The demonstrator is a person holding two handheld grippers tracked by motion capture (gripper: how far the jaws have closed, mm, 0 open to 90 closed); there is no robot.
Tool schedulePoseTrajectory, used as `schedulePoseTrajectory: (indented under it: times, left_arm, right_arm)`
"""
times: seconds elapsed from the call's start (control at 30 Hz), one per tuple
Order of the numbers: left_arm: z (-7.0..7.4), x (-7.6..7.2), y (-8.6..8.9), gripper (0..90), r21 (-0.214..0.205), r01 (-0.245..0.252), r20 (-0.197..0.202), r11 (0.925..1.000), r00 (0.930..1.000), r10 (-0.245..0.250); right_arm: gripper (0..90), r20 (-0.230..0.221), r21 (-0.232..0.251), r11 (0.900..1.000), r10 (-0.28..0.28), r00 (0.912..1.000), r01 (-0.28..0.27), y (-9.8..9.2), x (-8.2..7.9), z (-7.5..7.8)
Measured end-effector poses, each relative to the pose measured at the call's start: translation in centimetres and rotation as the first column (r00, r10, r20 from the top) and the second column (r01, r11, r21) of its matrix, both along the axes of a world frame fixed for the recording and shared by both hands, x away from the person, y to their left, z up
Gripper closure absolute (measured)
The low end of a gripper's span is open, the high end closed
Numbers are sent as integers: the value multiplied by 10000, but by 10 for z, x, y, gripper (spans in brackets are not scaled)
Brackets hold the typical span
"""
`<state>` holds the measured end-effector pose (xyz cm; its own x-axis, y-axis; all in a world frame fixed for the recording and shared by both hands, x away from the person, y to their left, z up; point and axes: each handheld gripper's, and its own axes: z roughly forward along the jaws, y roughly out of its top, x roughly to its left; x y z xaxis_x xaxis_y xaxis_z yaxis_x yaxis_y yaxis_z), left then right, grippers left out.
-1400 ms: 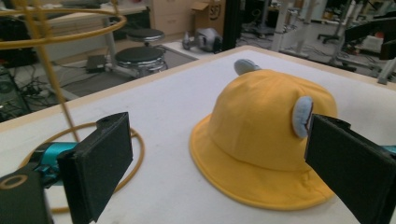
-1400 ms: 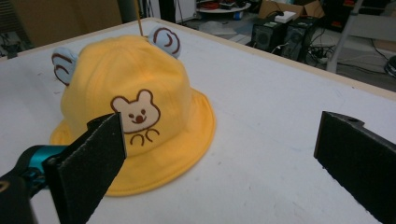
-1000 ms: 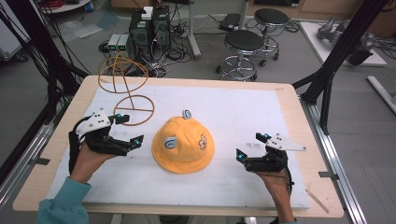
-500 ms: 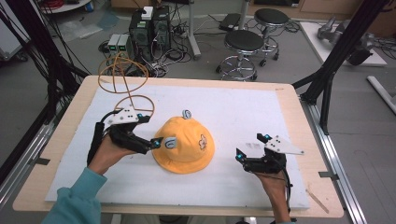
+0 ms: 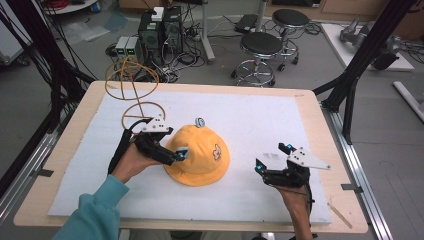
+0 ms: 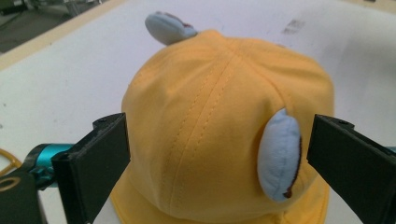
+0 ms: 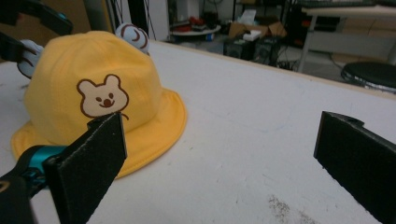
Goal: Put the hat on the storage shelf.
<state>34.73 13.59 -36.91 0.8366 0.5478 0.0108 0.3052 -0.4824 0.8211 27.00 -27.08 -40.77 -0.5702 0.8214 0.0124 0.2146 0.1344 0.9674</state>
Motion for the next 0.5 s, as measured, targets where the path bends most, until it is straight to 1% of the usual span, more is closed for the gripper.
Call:
schedulePoseTrajectory:
  times: [0.07,0.1,0.13,0.17,0.23,0.3,0.37,0.4,0.47,0.5]
  left_arm:
    - [-1,1,-2,63,72,-42,-51,10000,10000,43]
    - [-2,2,-3,63,134,-40,-110,9999,9999,42]
    - [-3,3,-4,64,227,-65,-174,9997,9998,69]
    - [-4,3,-5,64,334,-46,-236,9994,9997,54]
    - [-6,4,-7,64,394,-121,-310,9991,9994,133]
    - [-7,5,-9,64,356,-80,-362,9993,9993,93]
    - [-7,6,-9,79,407,-174,-232,9990,9996,184]
    - [-8,6,-10,108,321,-130,-300,9994,9995,139]
    - [-9,6,-11,142,354,-160,-371,9992,9992,173]
    - [-10,6,-12,142,321,-138,-422,9994,9990,152]
  right_arm:
    - [12,-351,-6,10000,-71,9994,71,-3,-3,-9]
    - [12,-351,-6,10000,-71,9994,71,-3,-3,-9]
    - [12,-488,-131,9998,-168,9987,162,-3,-2,-10]
    - [12,-542,-136,9997,-206,9983,199,-3,-3,-11]
    - [12,-268,-77,9998,-169,9995,167,-2,-4,-9]
    - [12,-171,55,10000,-58,9998,59,-1,-5,-8]
    - [12,-287,-38,10000,-72,9996,71,0,-4,-10]
    - [12,-484,-102,9998,-154,9987,149,1,-3,-13]
    - [12,-537,-108,9998,-194,9984,189,1,-3,-13]
    - [12,-525,-91,9998,-188,9984,184,1,-3,-13]
